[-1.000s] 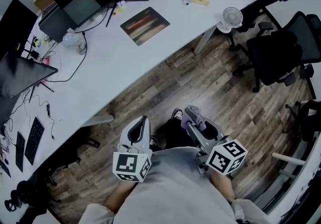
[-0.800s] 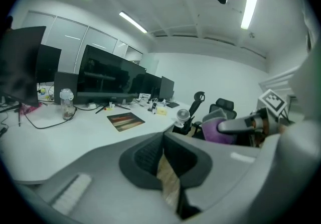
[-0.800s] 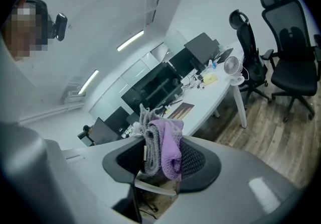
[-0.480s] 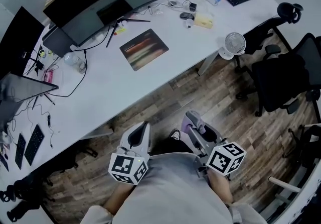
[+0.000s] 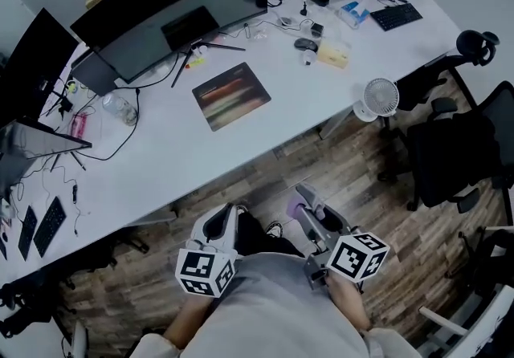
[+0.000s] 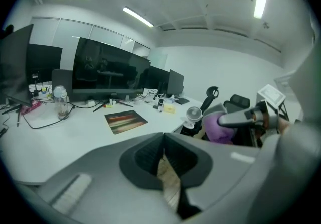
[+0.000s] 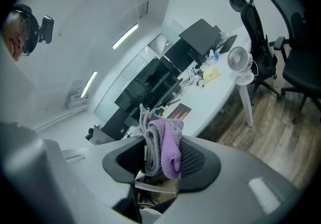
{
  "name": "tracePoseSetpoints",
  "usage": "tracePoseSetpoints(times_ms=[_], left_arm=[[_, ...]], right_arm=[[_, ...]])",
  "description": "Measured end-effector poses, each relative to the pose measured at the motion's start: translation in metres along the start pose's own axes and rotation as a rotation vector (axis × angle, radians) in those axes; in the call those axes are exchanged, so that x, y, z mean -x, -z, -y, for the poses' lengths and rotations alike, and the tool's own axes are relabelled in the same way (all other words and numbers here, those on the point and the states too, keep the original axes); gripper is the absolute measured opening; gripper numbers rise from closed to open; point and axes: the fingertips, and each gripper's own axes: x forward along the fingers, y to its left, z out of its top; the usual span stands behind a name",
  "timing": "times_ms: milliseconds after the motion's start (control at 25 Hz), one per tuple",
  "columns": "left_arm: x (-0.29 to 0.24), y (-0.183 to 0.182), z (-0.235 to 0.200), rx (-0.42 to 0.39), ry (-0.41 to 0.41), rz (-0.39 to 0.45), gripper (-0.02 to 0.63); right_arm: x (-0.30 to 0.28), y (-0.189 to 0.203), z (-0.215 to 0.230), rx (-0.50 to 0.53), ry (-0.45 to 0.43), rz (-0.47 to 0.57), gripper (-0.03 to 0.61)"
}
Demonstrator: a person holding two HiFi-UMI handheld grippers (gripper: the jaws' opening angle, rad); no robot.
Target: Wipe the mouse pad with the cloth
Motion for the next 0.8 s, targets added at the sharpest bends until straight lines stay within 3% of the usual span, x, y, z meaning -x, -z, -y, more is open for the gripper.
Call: tracePoseSetpoints(times_ms=[400, 560, 800], left_arm=[[-0.048, -0.022, -0.024, 0.045, -0.024, -0.025, 0.0], [-0.073, -0.047, -0.046, 0.117, -0.052, 0.005, 0.0], [-0.109, -0.088, -0.078, 0.131, -0.054, 0.068, 0.0]], right_arm=[[-0.046, -0.051, 0.02, -0.015, -0.027, -0.06, 0.163], [-0.076, -0.075, 0.01, 0.004, -0.051, -0.081, 0.163], [-0.131, -0.107, 0.0, 0.02, -0.06, -0.121, 0.161]])
